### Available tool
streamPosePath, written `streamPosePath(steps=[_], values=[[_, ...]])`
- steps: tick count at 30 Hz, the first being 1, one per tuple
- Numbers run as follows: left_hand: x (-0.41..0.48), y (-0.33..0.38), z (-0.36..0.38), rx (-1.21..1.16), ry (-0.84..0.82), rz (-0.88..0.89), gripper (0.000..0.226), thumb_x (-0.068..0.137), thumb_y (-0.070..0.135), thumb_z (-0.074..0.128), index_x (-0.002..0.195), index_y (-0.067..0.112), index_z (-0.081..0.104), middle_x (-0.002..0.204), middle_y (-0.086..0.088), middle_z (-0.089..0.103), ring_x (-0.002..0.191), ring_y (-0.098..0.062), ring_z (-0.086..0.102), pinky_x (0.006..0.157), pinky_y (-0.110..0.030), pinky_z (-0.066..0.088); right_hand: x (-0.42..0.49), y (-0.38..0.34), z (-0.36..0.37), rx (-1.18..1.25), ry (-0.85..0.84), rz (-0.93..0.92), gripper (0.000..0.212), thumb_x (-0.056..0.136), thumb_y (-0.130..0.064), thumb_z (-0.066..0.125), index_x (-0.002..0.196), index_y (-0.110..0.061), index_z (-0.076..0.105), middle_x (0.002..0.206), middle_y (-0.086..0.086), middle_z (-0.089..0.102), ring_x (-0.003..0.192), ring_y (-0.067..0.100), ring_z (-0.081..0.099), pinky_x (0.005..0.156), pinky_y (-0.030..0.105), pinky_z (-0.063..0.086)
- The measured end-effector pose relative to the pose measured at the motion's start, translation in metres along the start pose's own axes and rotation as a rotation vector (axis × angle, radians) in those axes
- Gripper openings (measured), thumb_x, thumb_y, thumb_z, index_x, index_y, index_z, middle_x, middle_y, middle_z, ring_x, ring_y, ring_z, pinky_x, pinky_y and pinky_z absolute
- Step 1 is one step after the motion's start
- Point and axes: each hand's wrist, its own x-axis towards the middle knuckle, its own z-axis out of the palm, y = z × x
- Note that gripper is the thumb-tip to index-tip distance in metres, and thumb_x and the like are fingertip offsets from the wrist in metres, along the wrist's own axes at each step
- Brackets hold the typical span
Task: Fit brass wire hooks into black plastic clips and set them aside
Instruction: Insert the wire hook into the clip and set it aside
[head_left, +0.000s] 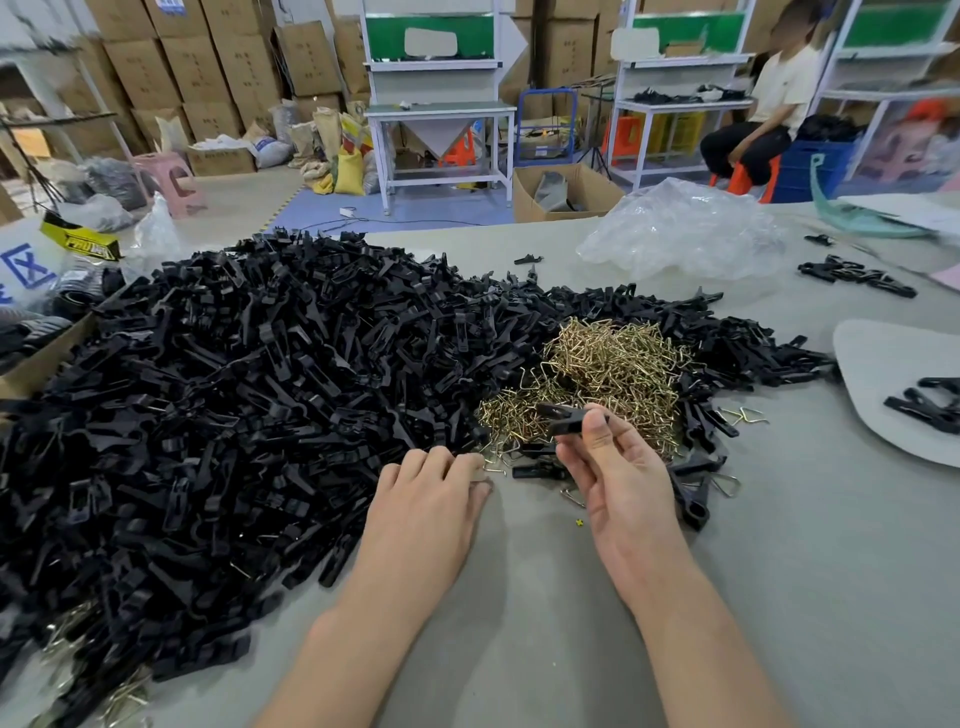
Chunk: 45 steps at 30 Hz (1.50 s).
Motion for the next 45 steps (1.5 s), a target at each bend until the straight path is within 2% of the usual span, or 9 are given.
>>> streamPosePath(steps=[3,7,12,21,27,31,34,38,45], values=[[-0.002,-0.006,0.001,0.09,-0.022,0.033,0.021,0.091,0.026,0.068,0.112,0.024,0.071,0.095,0.003,0.061,0.086,-0.024,0.059,0.075,-0.037,0.048,0.0,0.0,0.001,-0.016,-0.006,-0.004,0.032,0.075,-0.025,0.072,0.103,-0.01,0.066,0.09,0.004,0.073,0.08,0.011,0.071,0.073,0.019,0.058],[0.0,-0.018,0.003,0.096,-0.112,0.052,0.04,0.096,0.02,0.058,0.132,0.035,0.053,0.111,0.011,0.05,0.103,-0.016,0.048,0.086,-0.028,0.038,0.0,0.001,0.002,-0.017,-0.016,0.006,0.031,0.076,-0.024,0.071,0.103,-0.01,0.066,0.087,0.004,0.074,0.077,0.012,0.071,0.072,0.019,0.058],[0.0,-0.021,0.004,0.073,-0.142,0.016,0.042,0.096,0.015,0.057,0.132,0.035,0.049,0.109,0.013,0.045,0.105,-0.011,0.044,0.086,-0.022,0.044,0.001,0.004,0.001,-0.04,-0.027,0.0,0.034,0.075,-0.027,0.072,0.104,-0.011,0.066,0.088,0.003,0.075,0.077,0.012,0.072,0.072,0.021,0.059],[0.0,-0.007,0.0,0.03,-0.024,0.006,0.024,0.097,0.038,0.053,0.109,0.024,0.069,0.091,0.004,0.059,0.084,-0.022,0.059,0.075,-0.036,0.049,0.001,0.006,0.002,-0.034,-0.05,0.011,0.032,0.076,-0.025,0.072,0.103,-0.01,0.066,0.088,0.003,0.076,0.076,0.011,0.071,0.07,0.02,0.058],[0.002,-0.006,-0.005,0.017,-0.112,0.022,0.03,0.102,0.049,0.038,0.123,0.038,0.056,0.112,0.013,0.049,0.108,-0.013,0.049,0.093,-0.029,0.034,0.002,0.006,0.002,-0.021,-0.052,0.0,0.031,0.075,-0.022,0.071,0.103,-0.011,0.065,0.091,0.002,0.076,0.076,0.011,0.071,0.07,0.02,0.058],[0.003,-0.006,-0.01,-0.045,-0.125,0.044,0.018,0.102,0.046,0.041,0.114,0.036,0.051,0.11,0.018,0.05,0.109,-0.01,0.047,0.096,-0.028,0.031,0.004,0.009,0.001,-0.016,-0.091,-0.011,0.027,0.077,-0.018,0.069,0.103,-0.013,0.066,0.099,0.006,0.076,0.084,0.015,0.072,0.072,0.021,0.058],[0.0,0.001,-0.015,-0.248,-0.07,0.041,0.005,0.101,0.034,0.052,0.097,0.035,0.055,0.091,0.022,0.056,0.088,-0.003,0.05,0.09,-0.029,0.037,0.003,0.01,0.002,-0.014,-0.169,-0.02,0.025,0.08,-0.015,0.066,0.106,-0.012,0.065,0.107,0.008,0.076,0.088,0.017,0.073,0.077,0.023,0.058],[0.004,0.009,-0.021,-0.909,0.062,-0.307,0.011,0.096,0.026,0.063,0.087,0.031,0.066,0.077,0.015,0.067,0.063,-0.005,0.058,0.065,-0.018,0.048,0.0,0.01,0.004,-0.036,-0.242,-0.017,0.025,0.082,-0.014,0.064,0.107,-0.012,0.065,0.108,0.007,0.077,0.09,0.015,0.072,0.079,0.021,0.057],[0.004,0.021,-0.023,-1.44,-0.076,-0.522,0.013,0.094,0.017,0.066,0.09,0.019,0.079,0.069,0.003,0.067,0.063,-0.009,0.06,0.061,-0.018,0.051,-0.004,0.01,0.005,-0.129,-0.327,0.008,0.029,0.081,-0.019,0.069,0.108,-0.01,0.067,0.109,0.014,0.075,0.097,0.02,0.073,0.088,0.025,0.056]])
